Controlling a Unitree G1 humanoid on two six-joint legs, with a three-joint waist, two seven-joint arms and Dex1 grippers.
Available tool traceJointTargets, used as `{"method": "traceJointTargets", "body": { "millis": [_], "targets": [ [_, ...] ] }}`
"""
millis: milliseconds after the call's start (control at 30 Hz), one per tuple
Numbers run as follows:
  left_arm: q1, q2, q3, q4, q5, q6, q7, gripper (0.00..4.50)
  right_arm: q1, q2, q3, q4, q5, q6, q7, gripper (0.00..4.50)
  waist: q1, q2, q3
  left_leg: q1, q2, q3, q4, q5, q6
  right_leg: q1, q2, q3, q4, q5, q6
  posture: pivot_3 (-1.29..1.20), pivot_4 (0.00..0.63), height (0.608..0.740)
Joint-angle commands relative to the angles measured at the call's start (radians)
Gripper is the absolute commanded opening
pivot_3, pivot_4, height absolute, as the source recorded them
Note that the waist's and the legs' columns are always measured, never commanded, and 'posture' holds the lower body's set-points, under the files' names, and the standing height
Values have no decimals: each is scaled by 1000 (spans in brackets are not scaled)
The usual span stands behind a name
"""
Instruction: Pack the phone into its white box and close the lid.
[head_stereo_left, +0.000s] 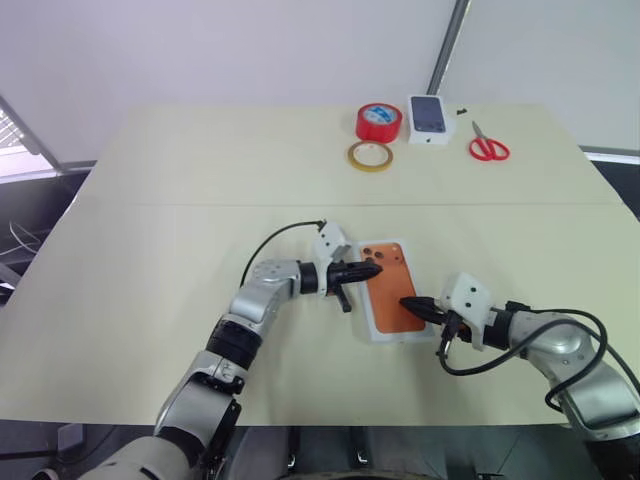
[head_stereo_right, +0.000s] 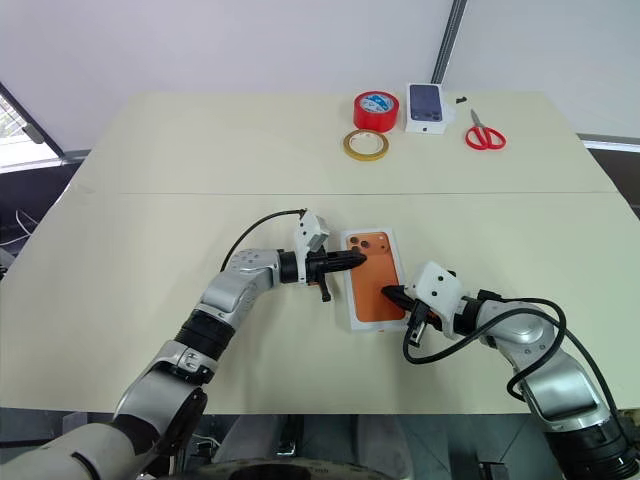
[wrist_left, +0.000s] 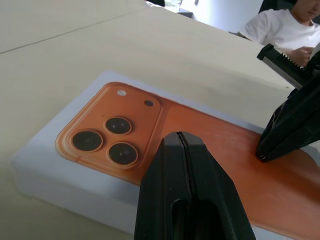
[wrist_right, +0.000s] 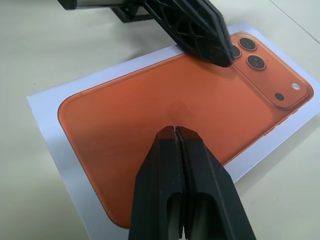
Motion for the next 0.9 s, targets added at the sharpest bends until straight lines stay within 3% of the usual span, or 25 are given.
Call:
{"method": "traceJointTargets", "body": {
  "millis": [33, 233, 267, 633, 900],
  "targets": [
    [39, 49, 22, -64, -33, 38, -53, 1284, -29, 32, -77, 18, 119, 99, 2, 857, 1, 0, 0, 0, 0, 0, 0, 0, 0, 0, 0, 0, 0, 0, 0, 0, 150, 740],
    [79, 163, 113, -228, -95, 112, -43, 4268, -66, 56, -168, 8, 194, 82, 1, 3883, 5, 0, 0, -8, 0, 0, 0, 0, -1, -8, -1, 0, 1, 0, 0, 0, 150, 740],
    [93, 199, 111, -254, -84, 117, -52, 4500, -58, 47, -176, 6, 180, 58, 6, 4369, 6, 0, 0, -9, 0, 0, 0, 0, -1, -9, -1, 0, 1, 0, 0, 0, 150, 740],
    [312, 434, 283, -479, -152, 189, -20, 4500, 76, -71, -377, -45, 290, 109, 107, 4444, 10, 1, 1, -11, 0, -1, 0, 0, -1, -11, -2, 0, 0, 0, 0, 0, 150, 740],
    [426, 501, 364, -467, -140, 111, 0, 4500, 92, -122, -426, 51, 277, 85, 157, 4444, 9, 2, 1, -11, 0, 0, -1, 0, -1, -10, -3, 0, 0, 0, -1, 0, 150, 740]
  ]
}}
